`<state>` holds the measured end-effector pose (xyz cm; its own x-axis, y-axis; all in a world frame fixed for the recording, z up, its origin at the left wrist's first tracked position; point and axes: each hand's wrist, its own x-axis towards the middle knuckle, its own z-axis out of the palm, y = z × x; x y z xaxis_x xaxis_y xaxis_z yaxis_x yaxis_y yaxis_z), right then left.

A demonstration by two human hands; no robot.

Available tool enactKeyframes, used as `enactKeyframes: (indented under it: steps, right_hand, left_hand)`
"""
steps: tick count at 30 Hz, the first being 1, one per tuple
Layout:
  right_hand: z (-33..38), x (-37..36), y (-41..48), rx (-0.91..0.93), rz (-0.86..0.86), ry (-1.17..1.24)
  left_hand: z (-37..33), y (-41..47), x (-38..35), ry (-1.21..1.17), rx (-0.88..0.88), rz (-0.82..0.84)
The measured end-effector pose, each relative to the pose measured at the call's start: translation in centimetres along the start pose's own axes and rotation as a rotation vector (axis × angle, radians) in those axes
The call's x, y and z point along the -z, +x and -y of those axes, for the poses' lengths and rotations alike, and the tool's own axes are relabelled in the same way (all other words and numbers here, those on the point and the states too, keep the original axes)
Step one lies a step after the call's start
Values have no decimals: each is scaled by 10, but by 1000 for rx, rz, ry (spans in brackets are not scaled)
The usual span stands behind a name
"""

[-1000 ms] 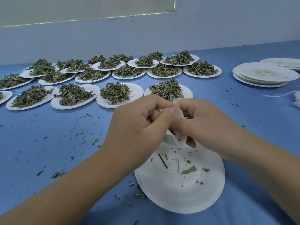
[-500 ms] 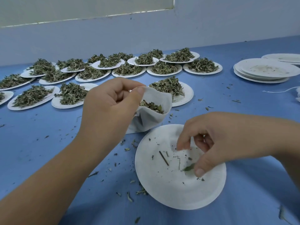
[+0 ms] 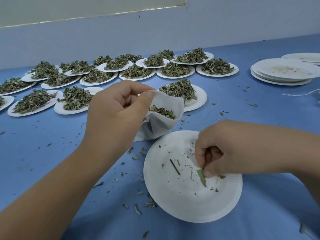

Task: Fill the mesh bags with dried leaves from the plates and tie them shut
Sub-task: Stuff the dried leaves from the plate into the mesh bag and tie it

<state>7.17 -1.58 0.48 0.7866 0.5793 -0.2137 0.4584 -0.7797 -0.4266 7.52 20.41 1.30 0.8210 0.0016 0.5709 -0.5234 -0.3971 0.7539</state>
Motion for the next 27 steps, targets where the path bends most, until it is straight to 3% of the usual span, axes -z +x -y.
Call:
enactKeyframes:
  steps: [20, 27]
  right_hand:
    - [-8, -14, 3, 121, -132, -154]
    - [-8, 8, -10, 38, -9, -86]
  left_hand:
    - [-1, -1, 1, 1, -13, 11]
    - [0, 0, 1, -10, -19, 3]
